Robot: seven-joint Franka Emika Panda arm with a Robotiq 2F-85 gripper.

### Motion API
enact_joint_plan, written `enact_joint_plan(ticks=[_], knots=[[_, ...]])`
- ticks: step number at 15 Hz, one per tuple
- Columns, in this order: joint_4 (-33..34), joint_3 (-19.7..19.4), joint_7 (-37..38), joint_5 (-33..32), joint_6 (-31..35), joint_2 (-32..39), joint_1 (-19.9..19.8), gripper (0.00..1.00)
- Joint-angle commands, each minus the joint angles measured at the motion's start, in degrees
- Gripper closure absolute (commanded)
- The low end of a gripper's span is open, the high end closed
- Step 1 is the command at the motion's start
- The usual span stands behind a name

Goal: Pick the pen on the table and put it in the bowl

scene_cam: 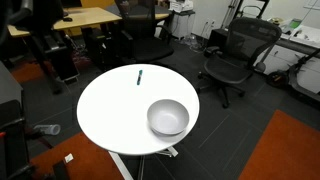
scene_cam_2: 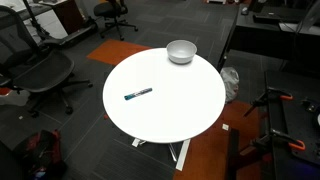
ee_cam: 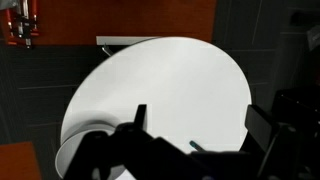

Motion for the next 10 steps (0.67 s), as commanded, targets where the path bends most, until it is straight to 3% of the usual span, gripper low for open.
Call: enact_joint_plan(ticks=[1,7,10], knots=[[0.10,2.20,-0.75,0.92,-0.21,0.39,-2.37,0.00],[0.28,1.98,-1.49,1.76,0.12,0.47,-2.00,0.00],[1.54,3.75,-2.23,0.58,0.50,1.84,-1.37,0.00]])
